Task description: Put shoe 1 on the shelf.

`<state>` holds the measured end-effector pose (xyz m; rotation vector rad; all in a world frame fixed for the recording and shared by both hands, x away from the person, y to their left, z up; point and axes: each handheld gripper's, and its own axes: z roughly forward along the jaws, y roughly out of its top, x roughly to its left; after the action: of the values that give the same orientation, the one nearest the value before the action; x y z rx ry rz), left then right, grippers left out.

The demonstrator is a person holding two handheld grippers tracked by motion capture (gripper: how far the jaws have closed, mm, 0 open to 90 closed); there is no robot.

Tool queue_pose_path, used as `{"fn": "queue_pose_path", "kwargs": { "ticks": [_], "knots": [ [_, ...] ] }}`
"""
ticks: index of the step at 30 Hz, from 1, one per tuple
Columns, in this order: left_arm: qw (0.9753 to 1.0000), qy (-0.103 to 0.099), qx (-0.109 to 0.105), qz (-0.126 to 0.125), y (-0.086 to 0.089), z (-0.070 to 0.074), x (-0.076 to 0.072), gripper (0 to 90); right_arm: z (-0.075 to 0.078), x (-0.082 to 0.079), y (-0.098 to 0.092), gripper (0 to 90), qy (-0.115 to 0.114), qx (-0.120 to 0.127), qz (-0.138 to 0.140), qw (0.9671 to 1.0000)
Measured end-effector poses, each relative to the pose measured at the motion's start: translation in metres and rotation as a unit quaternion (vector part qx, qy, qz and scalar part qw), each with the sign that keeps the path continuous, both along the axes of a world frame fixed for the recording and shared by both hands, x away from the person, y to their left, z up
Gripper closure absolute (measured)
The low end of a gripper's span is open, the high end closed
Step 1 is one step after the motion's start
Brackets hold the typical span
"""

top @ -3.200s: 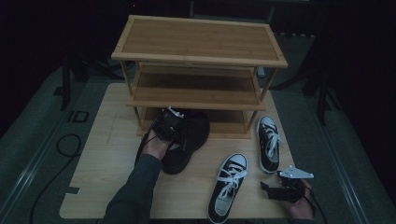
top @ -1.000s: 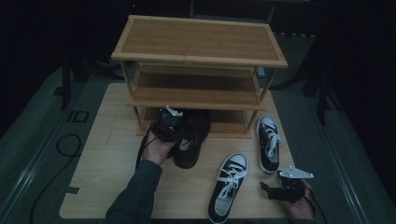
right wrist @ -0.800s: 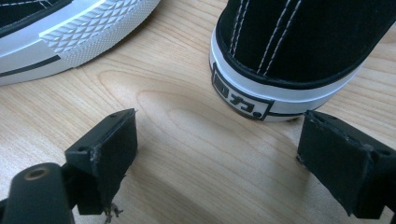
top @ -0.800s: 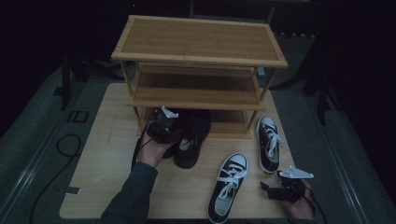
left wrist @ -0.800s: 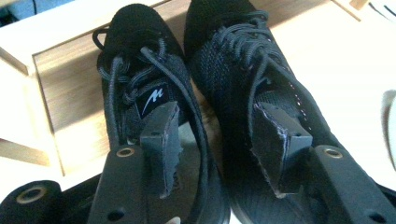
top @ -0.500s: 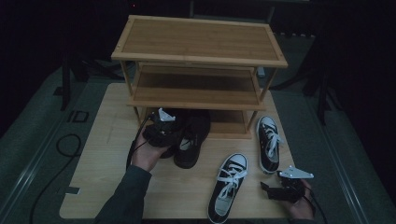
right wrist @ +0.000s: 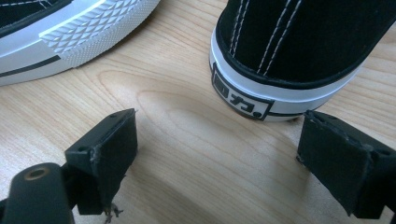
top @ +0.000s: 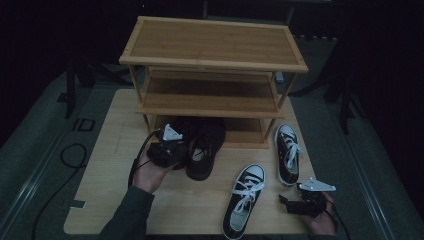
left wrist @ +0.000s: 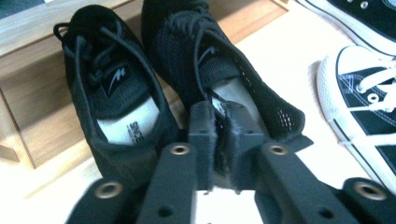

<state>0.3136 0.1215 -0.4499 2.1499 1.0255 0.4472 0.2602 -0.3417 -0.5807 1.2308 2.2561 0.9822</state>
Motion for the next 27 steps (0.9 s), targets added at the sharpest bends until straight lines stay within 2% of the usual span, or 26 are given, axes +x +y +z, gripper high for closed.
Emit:
{"fn": "queue_pose_path", "kwargs": {
  "ticks": [2,9,18,21,23,27],
  "knots": [
    [1.0000,0.001,0.002,-0.002,0.000,-0.002,-0.002,90.0,0.000,0.000,0.000,11.6,0.000,0.000,0.000,1.0000],
    [0.9999,0.012,0.003,-0.011,0.001,-0.012,-0.005,90.0,0.000,0.000,0.000,11.6,-0.001,0.000,0.000,1.0000],
    [0.9992,0.037,0.008,-0.011,-0.001,-0.039,-0.008,90.0,0.000,0.000,0.000,11.6,0.000,0.000,0.000,1.0000],
    [0.9991,0.040,0.008,-0.011,-0.001,-0.041,-0.009,90.0,0.000,0.000,0.000,11.6,0.000,0.000,0.000,1.0000],
    [0.9986,0.049,0.013,-0.016,-0.004,-0.051,-0.010,90.0,0.000,0.000,0.000,11.6,0.000,0.000,0.000,1.0000],
    [0.9982,0.056,0.015,-0.018,-0.006,-0.059,-0.010,90.0,0.000,0.000,0.000,11.6,0.000,0.000,0.000,1.0000]
  ]
}}
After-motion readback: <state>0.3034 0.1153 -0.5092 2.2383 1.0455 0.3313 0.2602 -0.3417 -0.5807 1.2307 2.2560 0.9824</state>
